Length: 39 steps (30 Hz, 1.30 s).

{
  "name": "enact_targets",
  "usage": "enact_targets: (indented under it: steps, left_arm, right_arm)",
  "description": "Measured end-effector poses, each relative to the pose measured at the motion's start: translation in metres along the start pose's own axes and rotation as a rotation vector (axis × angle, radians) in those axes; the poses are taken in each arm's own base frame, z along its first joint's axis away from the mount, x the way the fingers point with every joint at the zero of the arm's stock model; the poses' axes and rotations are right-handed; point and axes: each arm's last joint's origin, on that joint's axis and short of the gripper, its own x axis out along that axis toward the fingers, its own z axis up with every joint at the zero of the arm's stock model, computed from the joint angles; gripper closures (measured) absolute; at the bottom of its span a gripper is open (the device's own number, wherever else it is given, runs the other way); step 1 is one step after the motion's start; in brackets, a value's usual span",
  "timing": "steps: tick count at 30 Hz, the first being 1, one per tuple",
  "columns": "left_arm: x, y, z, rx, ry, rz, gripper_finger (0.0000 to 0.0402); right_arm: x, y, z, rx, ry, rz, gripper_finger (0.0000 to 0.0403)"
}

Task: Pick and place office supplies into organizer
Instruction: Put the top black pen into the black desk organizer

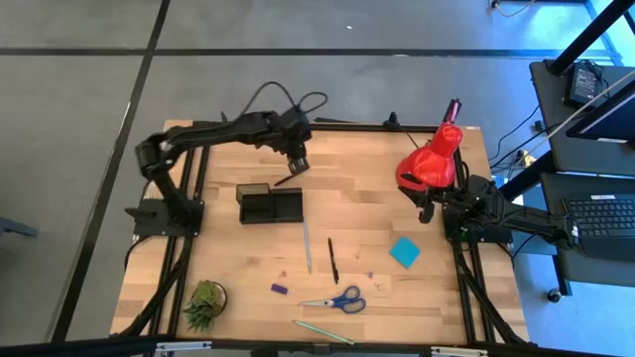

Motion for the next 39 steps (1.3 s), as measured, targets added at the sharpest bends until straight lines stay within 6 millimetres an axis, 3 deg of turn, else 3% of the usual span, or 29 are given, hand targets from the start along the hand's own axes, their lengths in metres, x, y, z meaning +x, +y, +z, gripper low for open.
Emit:
enact_targets:
  steps: [8, 14, 34, 39]
  left_arm:
    - [0.066, -0.004, -0.007, -0.011, 0.119, -0.006, 0.0272]
    - [0.097, -0.008, -0.017, -0.005, 0.202, -0.027, 0.0272]
    - [0.120, -0.009, -0.024, 0.002, 0.250, -0.068, 0.0273]
    - [0.120, -0.013, -0.024, 0.043, 0.252, -0.037, 0.0301]
  right_arm:
    - [0.000, 0.000, -0.001, -0.001, 0.006, -0.001, 0.0208]
    - [0.000, 0.000, -0.001, -0.004, 0.006, -0.001, 0.0208]
    - [0.000, 0.000, -0.001, -0.014, 0.005, -0.001, 0.0208]
    - [0.000, 0.000, -0.001, -0.035, 0.005, -0.001, 0.0208]
